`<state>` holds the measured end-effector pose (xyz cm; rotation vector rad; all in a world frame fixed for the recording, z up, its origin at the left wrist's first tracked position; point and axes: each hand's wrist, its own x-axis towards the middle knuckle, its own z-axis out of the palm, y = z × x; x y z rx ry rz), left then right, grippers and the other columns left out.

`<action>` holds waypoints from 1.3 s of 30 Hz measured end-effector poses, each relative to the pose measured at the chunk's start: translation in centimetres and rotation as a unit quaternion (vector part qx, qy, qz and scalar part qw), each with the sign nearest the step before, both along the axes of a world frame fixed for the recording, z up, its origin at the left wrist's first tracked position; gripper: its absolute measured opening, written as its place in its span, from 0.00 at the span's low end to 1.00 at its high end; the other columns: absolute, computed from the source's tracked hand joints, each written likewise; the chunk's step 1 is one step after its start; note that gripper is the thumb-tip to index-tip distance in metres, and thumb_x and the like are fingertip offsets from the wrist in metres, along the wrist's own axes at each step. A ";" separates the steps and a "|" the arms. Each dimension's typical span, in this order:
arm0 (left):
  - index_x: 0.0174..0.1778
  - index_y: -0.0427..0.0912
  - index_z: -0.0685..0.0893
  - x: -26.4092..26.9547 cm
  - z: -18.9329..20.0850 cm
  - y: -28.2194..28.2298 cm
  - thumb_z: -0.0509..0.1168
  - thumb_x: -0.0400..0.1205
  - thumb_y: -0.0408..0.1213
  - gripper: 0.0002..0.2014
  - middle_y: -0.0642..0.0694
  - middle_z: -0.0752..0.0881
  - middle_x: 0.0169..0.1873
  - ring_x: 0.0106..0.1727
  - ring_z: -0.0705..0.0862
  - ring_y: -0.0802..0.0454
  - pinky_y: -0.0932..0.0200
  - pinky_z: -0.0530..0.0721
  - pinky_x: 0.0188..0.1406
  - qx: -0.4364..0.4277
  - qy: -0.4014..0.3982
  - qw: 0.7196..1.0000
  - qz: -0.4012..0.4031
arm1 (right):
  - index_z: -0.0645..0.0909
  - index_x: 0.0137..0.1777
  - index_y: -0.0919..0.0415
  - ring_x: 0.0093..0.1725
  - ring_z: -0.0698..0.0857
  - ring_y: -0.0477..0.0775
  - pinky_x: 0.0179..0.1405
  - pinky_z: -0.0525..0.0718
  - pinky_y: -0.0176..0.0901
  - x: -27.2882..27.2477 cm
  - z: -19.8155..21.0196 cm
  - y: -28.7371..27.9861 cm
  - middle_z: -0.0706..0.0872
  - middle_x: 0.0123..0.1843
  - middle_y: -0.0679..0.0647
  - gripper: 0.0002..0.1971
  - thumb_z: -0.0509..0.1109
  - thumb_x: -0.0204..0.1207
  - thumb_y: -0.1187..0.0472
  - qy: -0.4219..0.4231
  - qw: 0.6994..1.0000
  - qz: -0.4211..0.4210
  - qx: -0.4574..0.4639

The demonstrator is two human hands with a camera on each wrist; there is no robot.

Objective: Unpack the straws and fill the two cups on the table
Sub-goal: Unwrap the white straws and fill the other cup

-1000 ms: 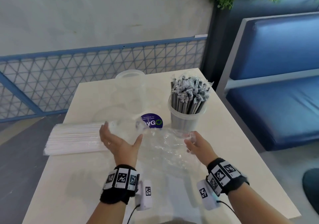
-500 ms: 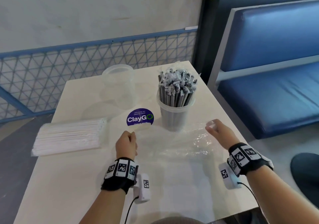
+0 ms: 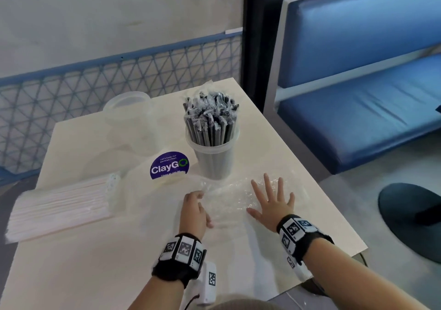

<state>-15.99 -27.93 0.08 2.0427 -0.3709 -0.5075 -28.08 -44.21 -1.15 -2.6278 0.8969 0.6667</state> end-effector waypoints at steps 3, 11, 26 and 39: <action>0.64 0.34 0.73 0.8 -1.1 0.7 0.47 0.80 0.19 0.19 0.40 0.74 0.57 0.24 0.77 0.48 0.71 0.76 0.16 0.080 0.001 0.997 0.005 | 0.25 0.76 0.39 0.78 0.25 0.65 0.75 0.41 0.77 -0.6 -0.7 -1.7 0.20 0.79 0.47 0.44 0.50 0.73 0.28 0.039 0.999 -0.008 0.025; 0.73 0.33 0.69 0.9 2.2 -1.0 0.70 0.74 0.36 0.31 0.36 0.68 0.73 0.65 0.78 0.37 0.44 0.75 0.64 0.225 -0.337 0.904 -0.135 | 0.28 0.77 0.35 0.79 0.24 0.62 0.70 0.45 0.84 -0.6 -0.1 -3.5 0.20 0.79 0.43 0.51 0.62 0.66 0.28 0.068 0.995 -0.003 0.071; 0.77 0.59 0.27 0.9 -3.7 -1.7 0.52 0.70 0.75 0.51 0.46 0.20 0.76 0.77 0.23 0.38 0.39 0.36 0.79 0.444 -0.138 0.797 -0.386 | 0.27 0.76 0.35 0.79 0.23 0.58 0.68 0.46 0.87 -0.8 -0.8 -4.3 0.20 0.77 0.37 0.56 0.61 0.59 0.21 0.071 0.995 0.001 0.067; 0.60 0.53 0.70 4.0 3.6 1.1 0.66 0.63 0.72 0.36 0.56 0.81 0.61 0.66 0.78 0.51 0.37 0.52 0.76 0.312 -0.198 0.905 -0.208 | 0.36 0.81 0.44 0.84 0.40 0.60 0.76 0.42 0.75 2.2 4.3 -3.5 0.31 0.84 0.53 0.57 0.65 0.60 0.25 -0.004 1.000 0.000 0.020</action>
